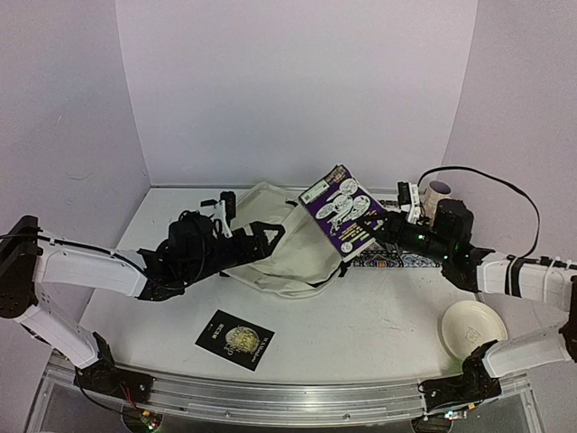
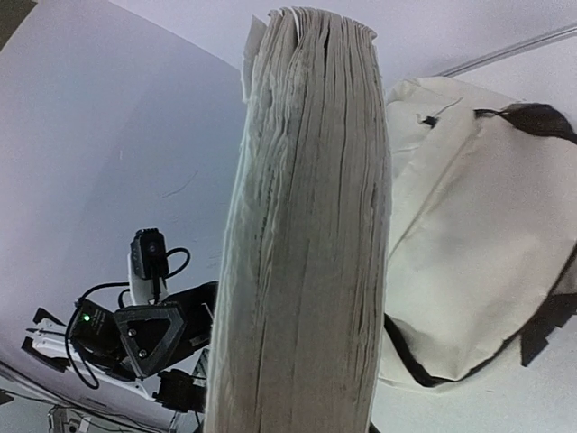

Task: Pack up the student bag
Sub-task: Adjust the student bag at the center of the board.

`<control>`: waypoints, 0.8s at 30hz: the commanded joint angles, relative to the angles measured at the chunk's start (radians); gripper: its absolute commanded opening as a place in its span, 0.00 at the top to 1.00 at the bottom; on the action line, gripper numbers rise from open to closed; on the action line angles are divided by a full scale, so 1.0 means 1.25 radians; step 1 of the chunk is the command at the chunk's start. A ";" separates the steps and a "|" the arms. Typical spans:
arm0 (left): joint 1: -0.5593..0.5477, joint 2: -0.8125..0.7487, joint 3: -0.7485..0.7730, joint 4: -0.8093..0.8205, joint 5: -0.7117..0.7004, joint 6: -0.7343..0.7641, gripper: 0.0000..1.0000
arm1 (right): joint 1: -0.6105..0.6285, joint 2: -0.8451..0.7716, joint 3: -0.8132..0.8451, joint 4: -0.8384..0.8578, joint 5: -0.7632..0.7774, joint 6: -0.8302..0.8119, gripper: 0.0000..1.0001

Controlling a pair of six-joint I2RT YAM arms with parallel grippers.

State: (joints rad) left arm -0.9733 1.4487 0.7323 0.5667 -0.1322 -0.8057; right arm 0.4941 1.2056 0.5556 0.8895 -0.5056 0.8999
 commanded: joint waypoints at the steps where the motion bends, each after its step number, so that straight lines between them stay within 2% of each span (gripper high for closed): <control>1: 0.003 0.021 0.073 -0.162 -0.052 0.069 0.01 | -0.022 -0.060 0.013 -0.055 0.020 -0.084 1.00; 5: 0.006 0.045 0.120 -0.376 -0.206 -0.064 0.00 | -0.023 -0.078 0.019 -0.123 0.045 -0.124 1.00; 9: 0.009 0.064 0.132 -0.491 -0.251 -0.175 0.02 | -0.023 -0.095 0.013 -0.155 0.061 -0.144 1.00; 14: 0.035 0.090 0.113 -0.520 -0.250 -0.285 0.01 | -0.022 -0.099 0.006 -0.168 0.061 -0.148 1.00; 19: 0.079 0.177 0.168 -0.523 -0.173 -0.292 0.04 | -0.023 -0.106 0.004 -0.171 0.059 -0.151 1.00; 24: 0.103 0.250 0.210 -0.523 -0.155 -0.311 0.10 | -0.023 -0.124 0.000 -0.183 0.066 -0.154 1.00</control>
State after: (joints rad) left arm -0.8650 1.7140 0.9240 -0.0788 -0.3584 -1.1518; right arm 0.4652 1.1119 0.5441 0.5855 -0.4247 0.7307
